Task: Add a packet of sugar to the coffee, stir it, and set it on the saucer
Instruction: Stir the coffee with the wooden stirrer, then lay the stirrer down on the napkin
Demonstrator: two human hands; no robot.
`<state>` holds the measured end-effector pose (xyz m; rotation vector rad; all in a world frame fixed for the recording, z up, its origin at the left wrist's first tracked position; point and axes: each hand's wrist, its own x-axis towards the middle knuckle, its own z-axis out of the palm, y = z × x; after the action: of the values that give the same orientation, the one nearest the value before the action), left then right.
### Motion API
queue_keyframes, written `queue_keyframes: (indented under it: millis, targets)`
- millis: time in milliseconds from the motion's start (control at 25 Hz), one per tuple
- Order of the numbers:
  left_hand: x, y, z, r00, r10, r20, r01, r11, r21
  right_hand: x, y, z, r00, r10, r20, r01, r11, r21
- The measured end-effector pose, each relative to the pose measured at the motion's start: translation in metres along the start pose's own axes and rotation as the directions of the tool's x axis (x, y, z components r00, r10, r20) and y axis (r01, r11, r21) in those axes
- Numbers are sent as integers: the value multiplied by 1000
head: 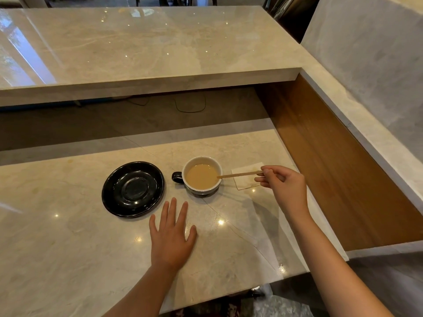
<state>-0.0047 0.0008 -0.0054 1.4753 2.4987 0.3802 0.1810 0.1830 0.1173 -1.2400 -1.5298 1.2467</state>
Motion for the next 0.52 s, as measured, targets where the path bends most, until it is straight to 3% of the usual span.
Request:
queue_keyframes:
  millis: [200, 280, 320, 360, 440, 520]
  targets:
    - [-2, 6, 2, 1000, 11, -2, -11, 1000, 1, 7, 1, -29, 998, 64, -15, -61, 987, 147]
    - [-1, 4, 1, 1000, 11, -1, -11, 1000, 0, 10, 2, -38, 999, -12, -36, 14, 998, 58]
    - [0, 3, 1, 1000, 7, 2, -7, 1000, 3, 11, 4, -42, 992, -117, -47, 113, 991, -73]
    - [0, 1, 0, 1000, 6, 6, -6, 1000, 8, 12, 6, -45, 964, -263, -33, 248, 939, -239]
    - [0, 2, 0, 1000, 5, 9, -5, 1000, 13, 11, 15, -48, 824, -557, 106, 530, 691, -491]
    - [0, 2, 0, 1000, 4, 14, -4, 1000, 1, 9, 27, -49, 671, -681, 292, 699, 451, -555]
